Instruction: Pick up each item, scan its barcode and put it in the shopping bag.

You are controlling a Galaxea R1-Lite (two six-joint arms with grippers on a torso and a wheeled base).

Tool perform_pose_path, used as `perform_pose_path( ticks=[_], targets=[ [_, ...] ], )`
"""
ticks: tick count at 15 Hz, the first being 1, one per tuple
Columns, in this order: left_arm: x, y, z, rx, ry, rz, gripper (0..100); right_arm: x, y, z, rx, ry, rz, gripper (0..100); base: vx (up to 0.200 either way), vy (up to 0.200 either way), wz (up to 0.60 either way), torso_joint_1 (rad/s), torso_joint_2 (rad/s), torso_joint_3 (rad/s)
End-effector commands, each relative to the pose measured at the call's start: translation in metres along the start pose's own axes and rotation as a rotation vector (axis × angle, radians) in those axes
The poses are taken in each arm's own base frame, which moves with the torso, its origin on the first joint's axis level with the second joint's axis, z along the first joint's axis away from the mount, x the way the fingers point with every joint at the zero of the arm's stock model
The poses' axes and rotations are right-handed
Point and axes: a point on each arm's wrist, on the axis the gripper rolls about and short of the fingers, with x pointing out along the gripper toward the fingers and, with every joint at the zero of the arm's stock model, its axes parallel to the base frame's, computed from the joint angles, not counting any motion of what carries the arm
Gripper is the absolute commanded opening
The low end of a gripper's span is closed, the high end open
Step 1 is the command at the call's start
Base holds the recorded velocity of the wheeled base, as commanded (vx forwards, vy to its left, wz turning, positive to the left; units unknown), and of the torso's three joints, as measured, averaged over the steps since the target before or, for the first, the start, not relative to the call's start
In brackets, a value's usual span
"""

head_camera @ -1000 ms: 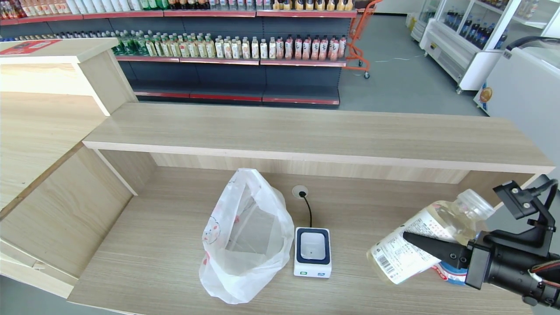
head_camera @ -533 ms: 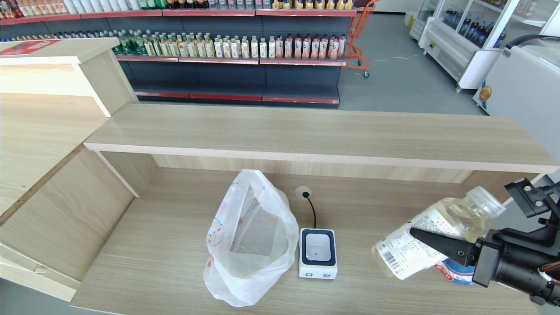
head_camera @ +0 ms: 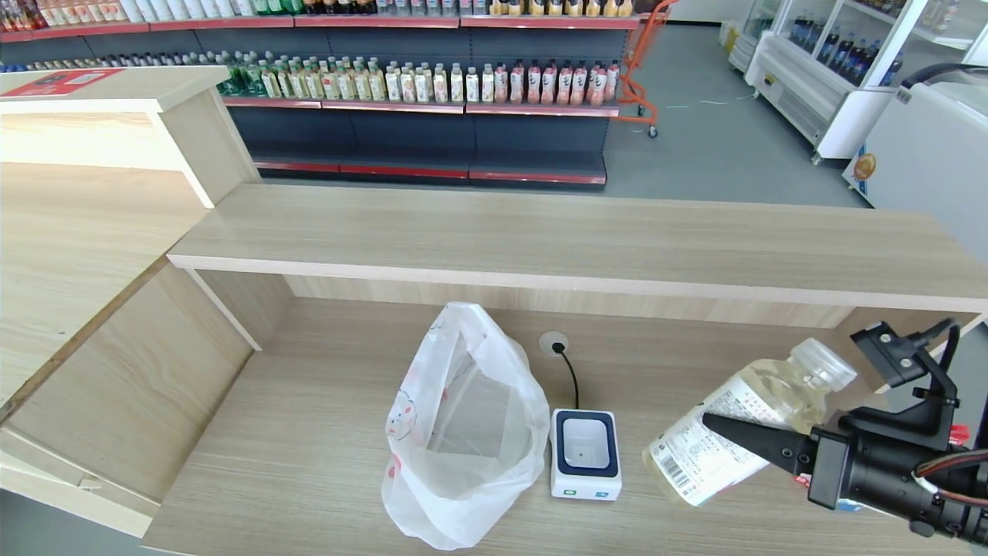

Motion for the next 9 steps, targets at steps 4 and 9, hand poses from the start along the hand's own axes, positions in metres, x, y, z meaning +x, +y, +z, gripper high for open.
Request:
perform_pose_path(
  ticks=[4,9],
  targets=[
    [0.0,0.0,0.0,0.0,-0.001,0.001,100,0.026,-0.014,-0.017,0.046,0.129,-0.026,0,0.0,0.1,0.0,0.001,0.0,0.002],
    [0.0,0.0,0.0,0.0,-0.001,0.001,100,0.069,-0.019,-0.029,-0.02,0.23,-0.012,0,0.0,0.0,0.0,0.0,0.0,0.0]
  ],
)
